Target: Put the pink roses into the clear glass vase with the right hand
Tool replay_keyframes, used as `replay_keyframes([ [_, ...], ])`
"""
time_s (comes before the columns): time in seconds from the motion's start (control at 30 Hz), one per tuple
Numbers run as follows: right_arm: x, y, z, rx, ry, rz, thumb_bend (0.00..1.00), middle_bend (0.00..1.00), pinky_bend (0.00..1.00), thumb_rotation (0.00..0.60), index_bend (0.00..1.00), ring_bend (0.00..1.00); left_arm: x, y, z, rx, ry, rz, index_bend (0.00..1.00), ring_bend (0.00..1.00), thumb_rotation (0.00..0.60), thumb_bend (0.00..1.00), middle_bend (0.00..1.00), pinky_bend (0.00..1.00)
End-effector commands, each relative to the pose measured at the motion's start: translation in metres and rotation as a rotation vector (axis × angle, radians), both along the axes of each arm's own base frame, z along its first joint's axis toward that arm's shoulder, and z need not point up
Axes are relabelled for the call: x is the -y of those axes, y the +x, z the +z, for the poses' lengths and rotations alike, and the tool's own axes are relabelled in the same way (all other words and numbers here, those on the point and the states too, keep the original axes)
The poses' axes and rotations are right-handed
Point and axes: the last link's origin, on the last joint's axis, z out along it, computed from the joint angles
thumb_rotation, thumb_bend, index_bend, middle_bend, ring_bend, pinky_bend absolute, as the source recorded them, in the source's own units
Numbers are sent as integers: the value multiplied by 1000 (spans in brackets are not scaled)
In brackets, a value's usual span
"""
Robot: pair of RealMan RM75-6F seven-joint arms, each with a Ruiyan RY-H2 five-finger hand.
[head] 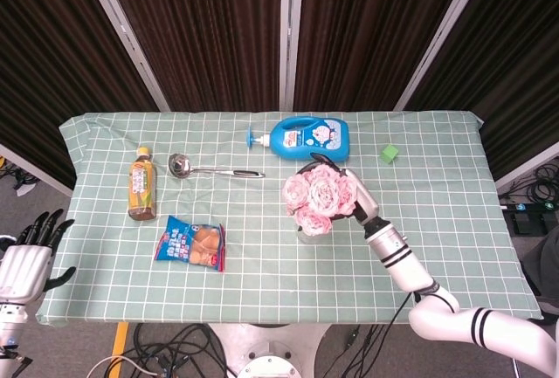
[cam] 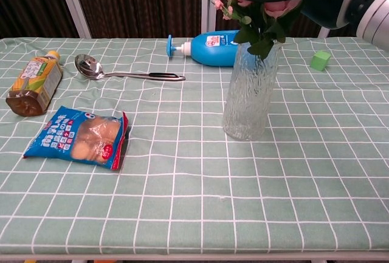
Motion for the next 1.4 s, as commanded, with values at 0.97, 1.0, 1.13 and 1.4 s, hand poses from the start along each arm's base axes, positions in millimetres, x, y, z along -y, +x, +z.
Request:
replay_keyframes([
  [0.97,-120,-172,104,-1079,-304,-202,15,0,0,600,0,0,-1,12,-4,14,1,-20,150,0,600,176,22,192],
  [1.0,-126,-179,105,-1147,-361,-205,10,0,0,600,0,0,-1,12,-5,17,1,-21,149,0,600,176,22,192],
  [1.13,-148,-210,105,-1428,-536,-215,0,0,0,600,0,0,-2,14,-7,37,-1,-16,149,0,600,176,22,192],
  [1.4,-166,-241,98,-1517,-543,-275,0,0,0,600,0,0,0,16,-11,41,-10,-20,150,0,600,176,22,192],
])
